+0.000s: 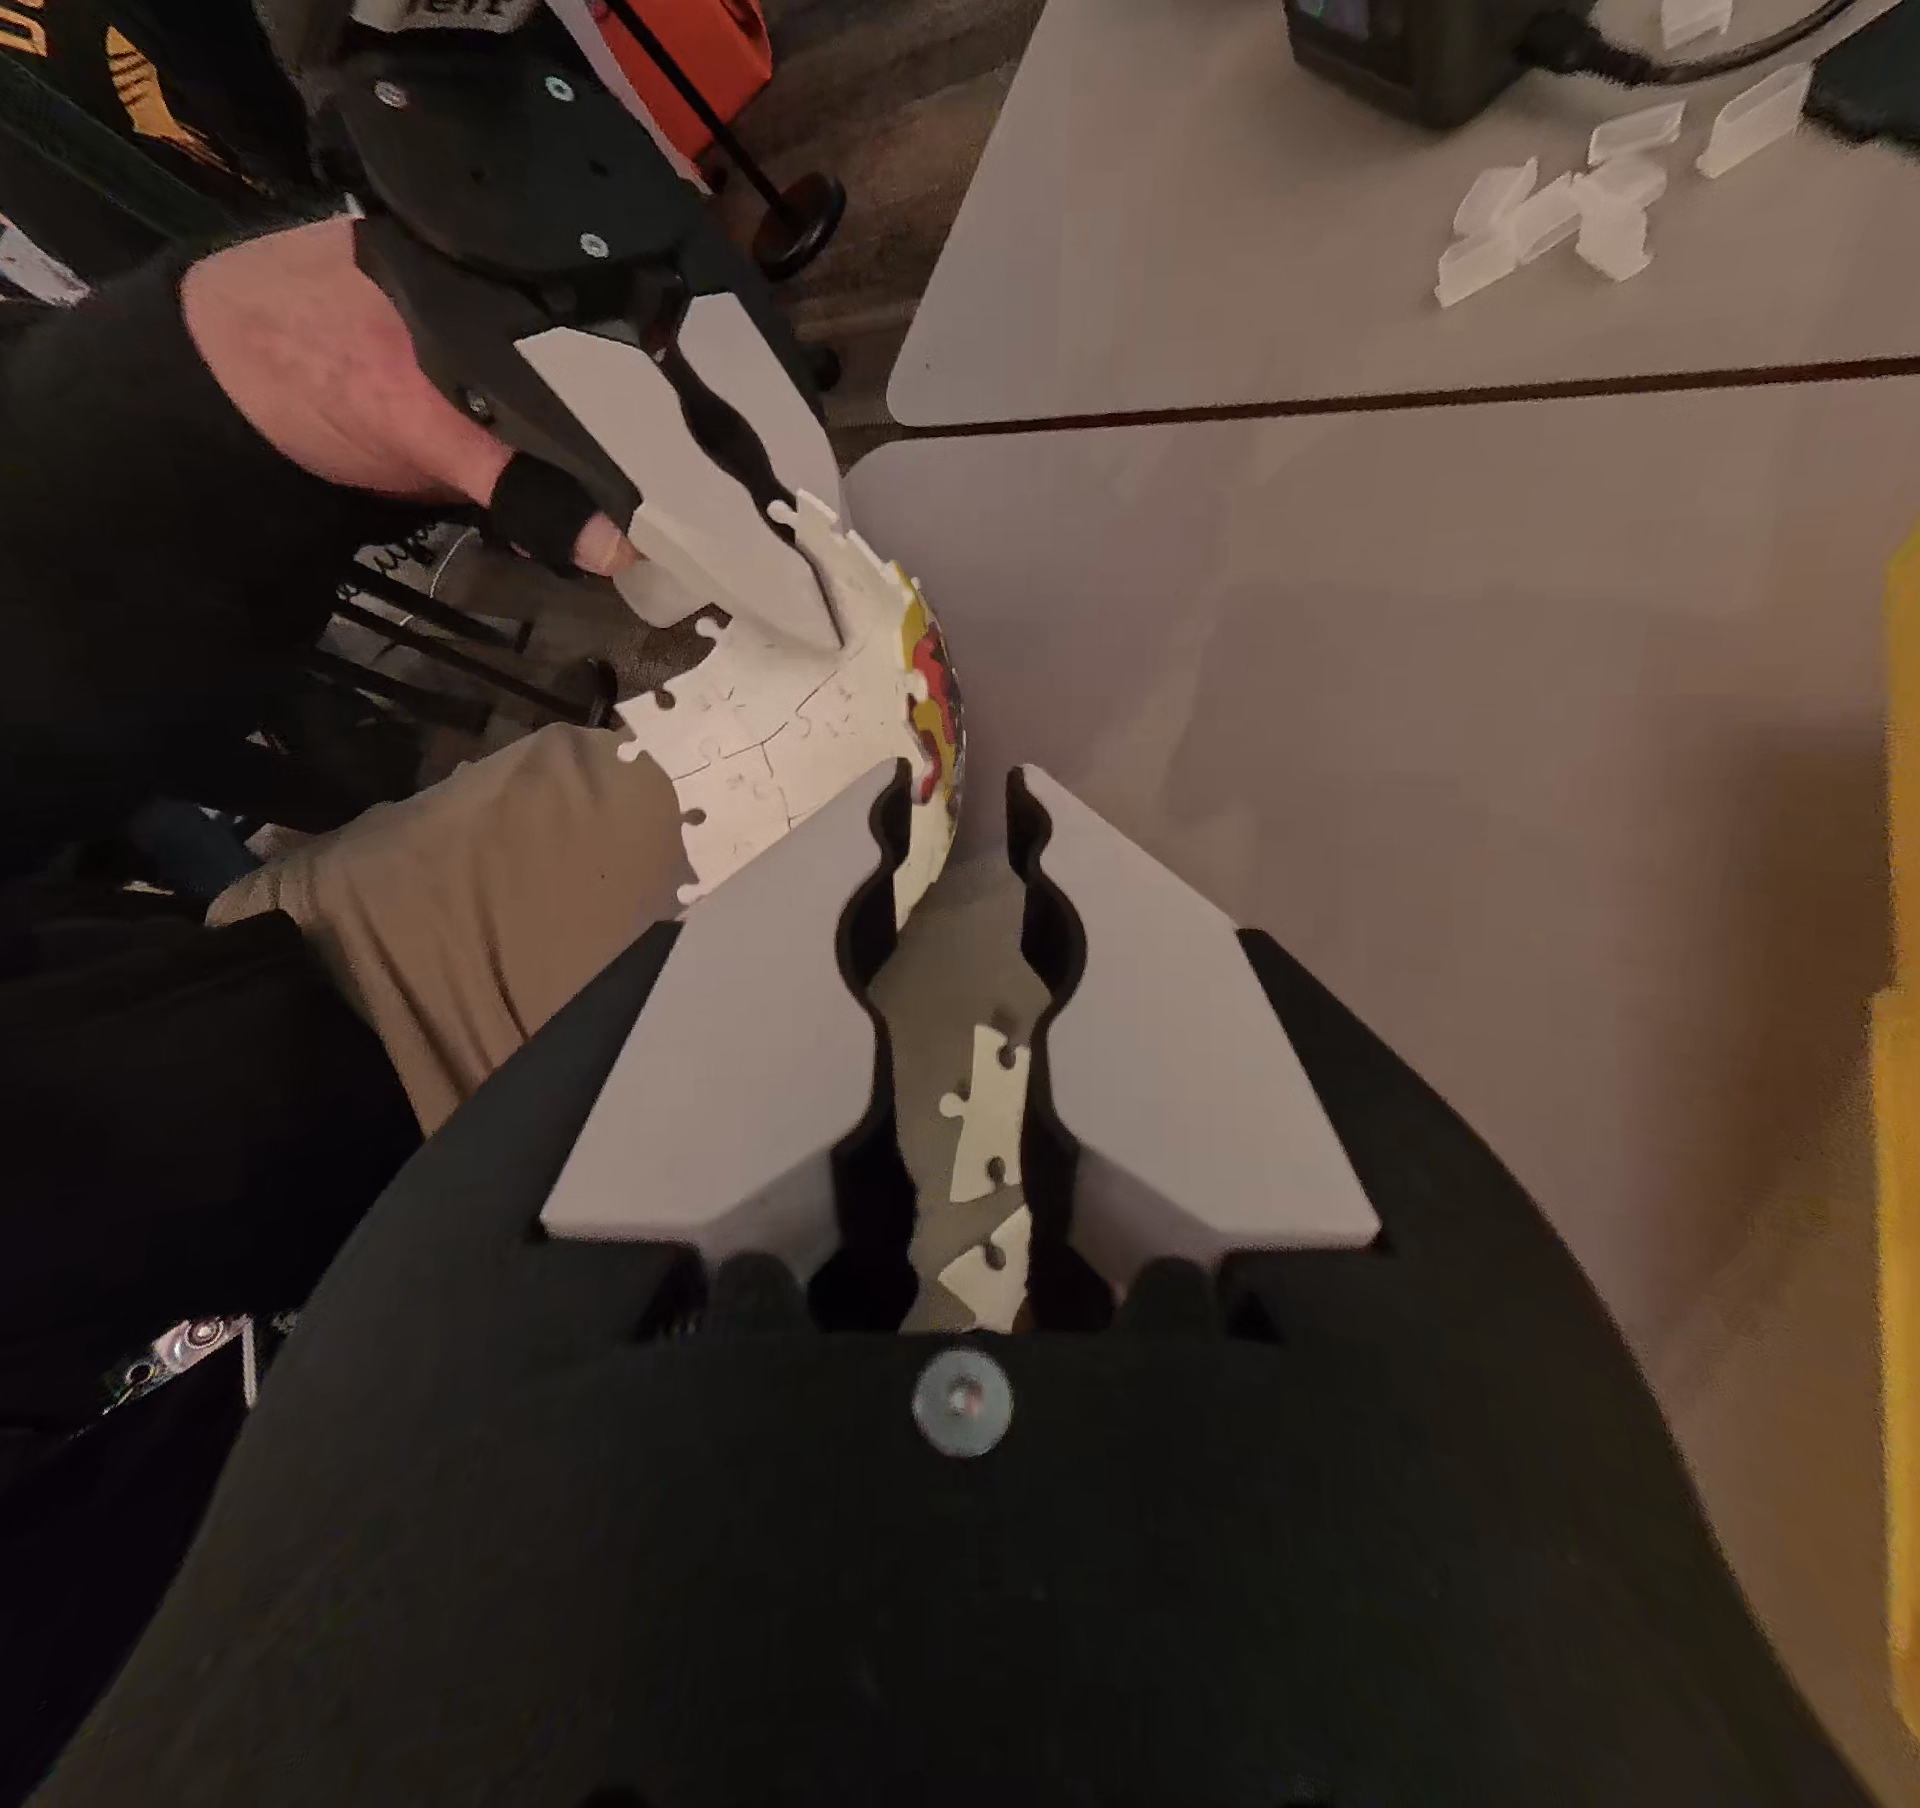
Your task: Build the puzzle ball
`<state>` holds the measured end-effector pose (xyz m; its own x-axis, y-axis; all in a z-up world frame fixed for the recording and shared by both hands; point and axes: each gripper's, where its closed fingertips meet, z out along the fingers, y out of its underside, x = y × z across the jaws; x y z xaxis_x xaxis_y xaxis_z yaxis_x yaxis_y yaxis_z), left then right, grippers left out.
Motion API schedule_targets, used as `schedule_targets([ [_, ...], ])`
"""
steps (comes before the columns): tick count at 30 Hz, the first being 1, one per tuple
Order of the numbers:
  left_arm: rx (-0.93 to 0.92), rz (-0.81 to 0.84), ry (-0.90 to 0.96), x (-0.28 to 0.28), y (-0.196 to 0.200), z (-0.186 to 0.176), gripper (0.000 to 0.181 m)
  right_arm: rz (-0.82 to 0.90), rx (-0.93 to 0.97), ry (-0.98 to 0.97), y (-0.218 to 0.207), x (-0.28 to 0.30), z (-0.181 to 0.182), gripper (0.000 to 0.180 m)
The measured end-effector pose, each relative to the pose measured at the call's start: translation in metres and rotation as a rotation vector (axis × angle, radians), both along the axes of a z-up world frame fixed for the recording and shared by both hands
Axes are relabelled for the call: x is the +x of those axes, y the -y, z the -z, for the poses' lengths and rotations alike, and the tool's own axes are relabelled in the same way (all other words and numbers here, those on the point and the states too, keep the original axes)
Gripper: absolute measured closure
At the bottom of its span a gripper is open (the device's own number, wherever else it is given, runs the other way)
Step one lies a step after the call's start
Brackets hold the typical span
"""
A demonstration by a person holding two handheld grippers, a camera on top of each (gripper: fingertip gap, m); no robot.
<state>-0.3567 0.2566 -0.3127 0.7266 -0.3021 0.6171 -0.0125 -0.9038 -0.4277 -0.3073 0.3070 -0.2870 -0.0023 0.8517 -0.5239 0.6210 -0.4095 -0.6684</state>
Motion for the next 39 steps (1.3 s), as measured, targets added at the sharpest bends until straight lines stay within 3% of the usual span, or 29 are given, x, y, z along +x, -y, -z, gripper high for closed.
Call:
schedule_targets([
  [8, 0.035, 0.019, -0.019, -0.021, -0.011, -0.012, 0.178, 0.014, 0.103, 0.018, 0.012, 0.032, -0.014, 0.159],
  [16, 0.029, 0.015, -0.055, -0.046, -0.01, -0.015, 0.178, -0.227, 0.245, 0.216, 0.086, 0.041, 0.042, 0.142],
  [19, 0.031, 0.013, -0.051, -0.049, -0.006, -0.014, 0.178, -0.261, 0.346, 0.231, 0.096, 0.03, 0.051, 0.148],
  [22, 0.033, 0.009, -0.041, -0.049, -0.002, -0.012, 0.178, -0.257, 0.43, 0.277, 0.089, 0.029, 0.054, 0.166],
  [26, 0.039, 0.014, -0.028, -0.049, 0.003, -0.01, 0.178, -0.243, 0.443, 0.285, 0.089, 0.035, 0.055, 0.18],
  [39, 0.027, 0.12, -0.008, -0.027, 0.011, -0.004, 0.178, -0.162, 0.406, 0.35, 0.1, 0.094, 0.053, 0.18],
])
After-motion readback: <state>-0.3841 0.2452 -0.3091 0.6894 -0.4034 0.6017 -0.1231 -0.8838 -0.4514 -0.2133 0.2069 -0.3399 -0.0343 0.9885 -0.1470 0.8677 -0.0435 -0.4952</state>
